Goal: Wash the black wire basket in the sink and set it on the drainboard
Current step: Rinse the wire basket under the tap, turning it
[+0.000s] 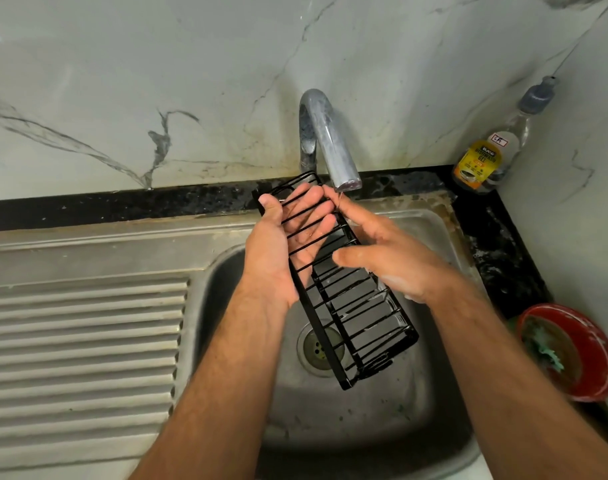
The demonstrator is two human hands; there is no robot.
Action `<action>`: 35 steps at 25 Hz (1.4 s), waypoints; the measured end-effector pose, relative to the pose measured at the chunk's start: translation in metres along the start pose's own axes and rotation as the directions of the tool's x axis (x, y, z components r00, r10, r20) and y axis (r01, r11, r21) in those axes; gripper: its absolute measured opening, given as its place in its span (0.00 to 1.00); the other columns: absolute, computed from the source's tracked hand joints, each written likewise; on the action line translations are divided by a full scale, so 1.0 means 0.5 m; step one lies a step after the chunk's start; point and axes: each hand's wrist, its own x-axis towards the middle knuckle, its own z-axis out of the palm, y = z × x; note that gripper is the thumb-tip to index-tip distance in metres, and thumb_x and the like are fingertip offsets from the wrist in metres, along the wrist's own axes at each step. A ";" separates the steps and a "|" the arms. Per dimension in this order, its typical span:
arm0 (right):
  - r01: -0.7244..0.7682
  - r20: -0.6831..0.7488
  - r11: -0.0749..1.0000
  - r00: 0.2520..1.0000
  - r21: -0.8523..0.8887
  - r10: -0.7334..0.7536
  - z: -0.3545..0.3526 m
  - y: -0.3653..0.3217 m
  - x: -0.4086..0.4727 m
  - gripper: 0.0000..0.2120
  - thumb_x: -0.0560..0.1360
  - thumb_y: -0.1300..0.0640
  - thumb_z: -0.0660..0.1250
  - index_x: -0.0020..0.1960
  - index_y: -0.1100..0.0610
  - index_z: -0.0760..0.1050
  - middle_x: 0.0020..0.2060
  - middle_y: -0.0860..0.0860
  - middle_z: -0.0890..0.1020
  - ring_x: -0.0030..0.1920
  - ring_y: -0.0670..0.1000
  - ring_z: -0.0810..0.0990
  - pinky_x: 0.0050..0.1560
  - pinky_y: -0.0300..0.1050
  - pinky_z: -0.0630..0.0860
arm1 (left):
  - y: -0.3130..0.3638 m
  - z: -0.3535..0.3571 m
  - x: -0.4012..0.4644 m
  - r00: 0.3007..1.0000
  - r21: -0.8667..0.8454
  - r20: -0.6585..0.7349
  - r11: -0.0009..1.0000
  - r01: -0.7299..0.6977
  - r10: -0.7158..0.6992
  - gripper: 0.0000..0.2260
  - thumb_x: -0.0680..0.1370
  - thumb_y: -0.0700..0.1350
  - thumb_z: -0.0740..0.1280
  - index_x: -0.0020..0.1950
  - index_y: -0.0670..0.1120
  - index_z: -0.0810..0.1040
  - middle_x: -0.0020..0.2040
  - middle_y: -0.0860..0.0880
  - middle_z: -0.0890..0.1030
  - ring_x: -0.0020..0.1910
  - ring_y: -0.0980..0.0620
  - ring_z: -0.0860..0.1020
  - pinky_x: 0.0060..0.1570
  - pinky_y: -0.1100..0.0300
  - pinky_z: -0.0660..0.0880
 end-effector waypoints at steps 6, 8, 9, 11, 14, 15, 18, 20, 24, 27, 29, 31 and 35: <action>-0.028 -0.005 0.991 1.000 -0.127 0.027 -0.011 -0.022 0.016 0.36 0.58 0.62 0.75 0.62 0.38 0.74 0.56 0.47 0.82 0.57 0.53 0.81 0.60 0.63 0.77 | -0.001 -0.004 -0.008 0.997 0.079 0.055 0.996 0.045 -0.049 0.24 0.86 0.58 0.54 0.57 0.43 0.82 0.48 0.47 0.88 0.44 0.51 0.87 0.37 0.62 0.82; -0.043 -0.040 0.997 0.998 -0.069 0.040 -0.007 -0.014 0.008 0.30 0.57 0.59 0.77 0.56 0.42 0.77 0.52 0.50 0.84 0.54 0.54 0.83 0.60 0.66 0.77 | 0.011 -0.002 -0.008 0.995 0.219 0.059 0.974 0.062 -0.077 0.21 0.85 0.59 0.57 0.56 0.44 0.81 0.47 0.45 0.88 0.43 0.51 0.87 0.35 0.62 0.81; -0.050 -0.079 0.997 0.996 -0.052 0.046 -0.003 -0.010 0.001 0.28 0.56 0.58 0.78 0.54 0.43 0.77 0.50 0.50 0.85 0.52 0.53 0.84 0.60 0.65 0.77 | 0.015 -0.003 -0.005 0.995 0.332 0.061 0.942 0.054 -0.079 0.20 0.85 0.58 0.58 0.56 0.44 0.81 0.47 0.45 0.88 0.42 0.50 0.87 0.35 0.61 0.81; -0.061 -0.175 0.998 0.983 0.004 0.060 0.005 0.000 -0.009 0.28 0.55 0.55 0.81 0.52 0.46 0.77 0.49 0.50 0.85 0.51 0.51 0.85 0.60 0.63 0.78 | 0.021 -0.002 -0.001 0.995 0.592 0.086 0.806 -0.005 -0.057 0.16 0.84 0.58 0.61 0.58 0.48 0.80 0.49 0.48 0.88 0.41 0.50 0.87 0.36 0.59 0.81; -0.118 -0.432 0.992 0.893 0.045 0.125 0.018 0.005 -0.005 0.31 0.52 0.44 0.82 0.51 0.44 0.75 0.50 0.47 0.83 0.51 0.50 0.84 0.57 0.58 0.80 | 0.027 -0.004 -0.005 0.986 0.895 0.166 0.422 -0.147 -0.008 0.15 0.84 0.60 0.59 0.62 0.53 0.77 0.48 0.53 0.85 0.39 0.52 0.86 0.40 0.59 0.78; -0.155 -0.544 0.987 0.826 0.031 0.147 0.022 0.003 -0.001 0.31 0.51 0.39 0.81 0.50 0.42 0.73 0.51 0.46 0.81 0.51 0.49 0.82 0.55 0.56 0.81 | 0.026 -0.007 -0.004 0.983 0.947 0.181 0.264 -0.184 0.035 0.17 0.84 0.62 0.58 0.63 0.53 0.76 0.48 0.54 0.83 0.42 0.52 0.85 0.45 0.57 0.78; -0.253 -0.757 0.967 0.630 0.011 0.173 0.046 -0.005 0.003 0.32 0.55 0.34 0.80 0.52 0.41 0.69 0.57 0.50 0.75 0.56 0.51 0.75 0.58 0.52 0.77 | 0.025 -0.014 0.002 0.965 0.983 0.186 -0.025 -0.184 0.183 0.18 0.83 0.63 0.55 0.62 0.54 0.76 0.46 0.56 0.77 0.52 0.50 0.77 0.62 0.45 0.74; -0.267 -0.808 0.961 0.547 0.079 0.218 0.061 -0.006 0.007 0.32 0.61 0.37 0.80 0.57 0.43 0.68 0.60 0.53 0.71 0.59 0.55 0.71 0.59 0.49 0.73 | 0.013 -0.011 0.007 0.932 0.958 0.281 -0.004 -0.287 0.228 0.20 0.83 0.62 0.55 0.66 0.54 0.76 0.57 0.52 0.79 0.60 0.48 0.76 0.66 0.38 0.72; -0.222 -0.783 0.936 0.515 0.272 0.349 0.085 -0.006 0.031 0.29 0.66 0.46 0.78 0.58 0.43 0.63 0.58 0.54 0.65 0.59 0.60 0.71 0.58 0.52 0.74 | -0.007 0.000 0.012 0.770 0.880 0.465 -0.320 -0.350 0.437 0.17 0.84 0.53 0.56 0.64 0.48 0.79 0.60 0.48 0.82 0.63 0.45 0.78 0.65 0.29 0.70; -0.189 -0.762 0.936 0.544 0.298 0.352 0.101 -0.013 0.046 0.28 0.66 0.50 0.77 0.59 0.43 0.64 0.56 0.53 0.65 0.58 0.59 0.72 0.58 0.54 0.77 | -0.003 0.004 0.032 0.674 0.789 0.585 -0.508 -0.345 0.451 0.12 0.83 0.49 0.61 0.55 0.44 0.81 0.48 0.46 0.85 0.51 0.44 0.84 0.63 0.40 0.75; -0.172 -0.765 0.930 0.531 0.325 0.365 0.100 -0.015 0.056 0.27 0.68 0.52 0.76 0.60 0.43 0.65 0.55 0.53 0.64 0.58 0.59 0.72 0.57 0.54 0.78 | -0.013 0.007 0.050 0.588 0.711 0.692 -0.539 -0.452 0.419 0.13 0.83 0.48 0.61 0.52 0.43 0.82 0.44 0.45 0.86 0.47 0.42 0.85 0.55 0.48 0.78; -0.136 -0.773 0.923 0.510 0.359 0.376 0.092 -0.013 0.064 0.25 0.70 0.54 0.76 0.59 0.43 0.65 0.55 0.53 0.64 0.59 0.59 0.73 0.57 0.53 0.78 | -0.026 0.000 0.057 0.484 0.647 0.762 -0.527 -0.551 0.430 0.17 0.84 0.50 0.58 0.56 0.44 0.84 0.50 0.43 0.87 0.53 0.43 0.85 0.62 0.49 0.77; -0.093 -0.798 0.940 0.505 0.329 0.330 0.088 0.002 0.062 0.23 0.73 0.54 0.76 0.61 0.45 0.69 0.59 0.55 0.70 0.54 0.50 0.72 0.49 0.41 0.72 | -0.048 -0.057 0.051 0.257 0.573 0.803 -0.577 -0.582 0.538 0.12 0.83 0.45 0.65 0.62 0.46 0.84 0.61 0.48 0.85 0.63 0.50 0.81 0.73 0.47 0.66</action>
